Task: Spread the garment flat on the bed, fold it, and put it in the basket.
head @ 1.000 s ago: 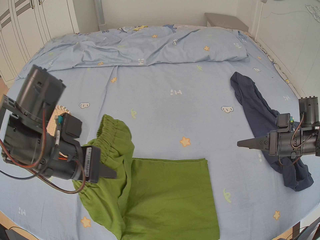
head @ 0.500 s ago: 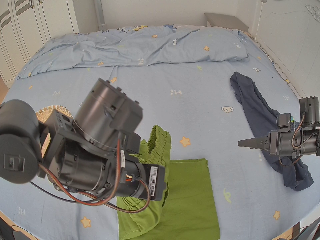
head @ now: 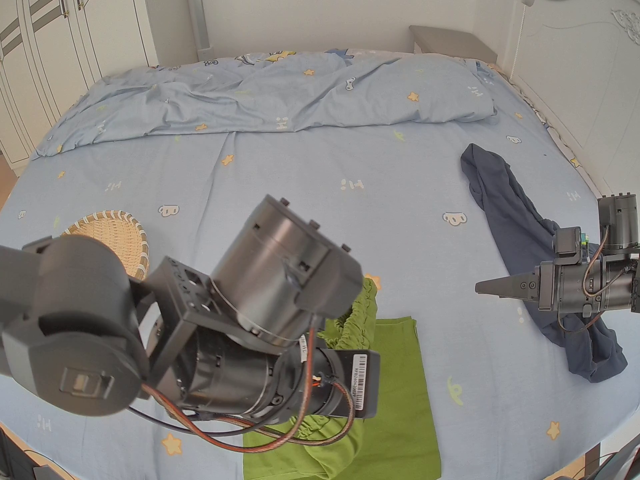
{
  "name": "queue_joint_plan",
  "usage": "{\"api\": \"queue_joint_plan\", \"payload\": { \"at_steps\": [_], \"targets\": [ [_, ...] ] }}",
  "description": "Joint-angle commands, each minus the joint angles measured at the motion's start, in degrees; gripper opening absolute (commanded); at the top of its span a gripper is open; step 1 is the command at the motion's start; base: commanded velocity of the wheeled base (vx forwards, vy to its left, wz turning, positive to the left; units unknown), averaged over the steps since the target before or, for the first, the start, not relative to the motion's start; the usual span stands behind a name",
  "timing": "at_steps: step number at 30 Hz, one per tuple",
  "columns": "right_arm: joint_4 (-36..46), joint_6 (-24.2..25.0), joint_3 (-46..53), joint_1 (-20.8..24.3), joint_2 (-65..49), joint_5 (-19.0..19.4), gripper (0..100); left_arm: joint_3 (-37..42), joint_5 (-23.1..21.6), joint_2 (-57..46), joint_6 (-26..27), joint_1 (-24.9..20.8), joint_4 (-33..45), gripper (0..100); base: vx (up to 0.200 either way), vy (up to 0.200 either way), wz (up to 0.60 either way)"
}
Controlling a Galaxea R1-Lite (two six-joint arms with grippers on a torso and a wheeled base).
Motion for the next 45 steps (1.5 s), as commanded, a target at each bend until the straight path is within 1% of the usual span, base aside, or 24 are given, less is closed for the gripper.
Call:
{"api": "queue_joint_plan", "payload": {
  "at_steps": [1,3,6,7,12,15,16,17,19,21,22,25,27,29,30,31,32,33,34,35,36,38,39,45],
  "targets": [
    [-0.04,0.01,-0.06,-0.12,0.24,0.05,100,0.7,0.04,2.61,-0.68,-1.37,-1.84,0,0.0,0.0,0.0],
    [-0.04,0.01,-0.06,-0.12,0.24,0.05,100,0.7,0.04,2.61,-0.68,-1.37,-1.84,0,0.0,0.0,0.0],
    [-0.04,-0.08,-0.06,-0.21,0.32,0.05,100,1.31,0.04,4.36,-1.65,-1.9,-5.62,0,0.0,0.0,0.0],
    [-0.13,-0.08,-0.06,-0.21,0.32,0.05,100,1.49,0.04,4.72,-1.83,-2.16,-6.06,100,0.0,0.0,0.0],
    [-0.13,-0.08,-0.06,-0.3,0.68,0.05,100,2.45,0.04,4.89,-3.85,-4.18,-10.19,100,0.0,0.0,0.0],
    [-0.21,-0.08,-0.14,-0.47,1.12,0.05,100,7.99,-0.05,4.72,-8.33,-7.26,-19.68,100,0.0,0.0,0.0],
    [-0.21,-0.08,-0.14,-0.47,1.12,0.05,100,7.99,-0.05,4.72,-8.33,-7.26,-19.68,100,0.0,0.0,0.0],
    [-0.3,-0.16,-0.14,-0.65,1.64,0.05,100,13.88,-0.67,4.19,-9.03,-7.96,-29.0,100,0.0,0.0,0.0],
    [-0.3,-0.43,-0.14,-0.91,2.26,0.05,100,18.54,-1.19,3.49,-9.21,-7.35,-37.96,100,0.0,0.0,0.0],
    [-0.3,-0.43,-0.23,-0.91,2.52,0.05,100,21.61,-2.34,2.25,-9.3,-5.68,-43.59,100,0.0,0.0,0.0],
    [-0.3,-0.43,-0.14,-0.83,2.52,0.05,100,24.25,-4.71,0.85,-9.21,-2.86,-46.75,100,0.0,0.0,0.0],
    [-0.21,-0.43,-0.14,-0.56,2.35,0.05,100,26.98,-10.51,-2.14,-9.21,3.2,-46.66,100,0.0,0.0,0.0],
    [-0.21,-0.34,-0.14,-0.39,1.99,0.14,100,29.61,-17.28,-6.01,-8.86,10.76,-44.64,100,0.0,0.0,0.0],
    [-0.21,-0.34,-0.14,-0.39,1.99,0.14,100,29.61,-17.28,-6.01,-8.86,10.76,-44.64,100,0.0,0.0,0.0],
    [-0.04,-0.25,-0.06,0.05,1.47,0.14,100,33.74,-24.92,-7.76,-7.8,19.99,-43.23,100,0.0,0.0,0.0],
    [0.05,-0.25,0.03,0.05,0.59,0.14,100,35.94,-28.09,-7.94,-6.31,24.91,-43.23,100,0.0,0.0,0.0],
    [0.14,-0.16,0.03,0.23,-0.38,0.22,100,37.87,-30.55,-7.59,-4.11,29.13,-43.5,100,0.0,0.0,0.0],
    [0.23,-0.08,0.12,0.4,-0.99,0.22,100,38.58,-31.51,-7.5,-2.88,31.15,-43.59,100,0.0,0.0,0.0],
    [0.23,0.01,0.38,0.84,-1.87,0.22,100,39.9,-33.36,-7.24,-0.33,35.1,-43.59,100,0.0,0.0,0.0],
    [0.23,0.01,0.38,0.84,-1.87,0.22,100,39.9,-33.36,-7.24,-0.33,35.1,-43.59,100,0.0,0.0,0.0],
    [0.23,0.01,0.65,1.55,-2.93,0.22,100,40.69,-35.82,-5.04,3.62,40.55,-43.59,100,0.0,0.0,0.0],
    [0.23,0.1,0.91,2.07,-3.72,0.22,100,40.42,-36.88,-1.35,6.7,43.45,-43.67,100,0.0,0.0,0.0],
    [0.23,0.1,0.91,2.25,-4.07,0.22,100,40.25,-36.88,0.15,7.67,43.89,-43.59,100,0.0,0.0,0.0],
    [0.23,0.1,1.53,3.31,-5.65,0.22,100,39.98,-36.35,8.32,11.97,43.72,-43.94,100,0.0,0.0,0.0]
  ]
}}
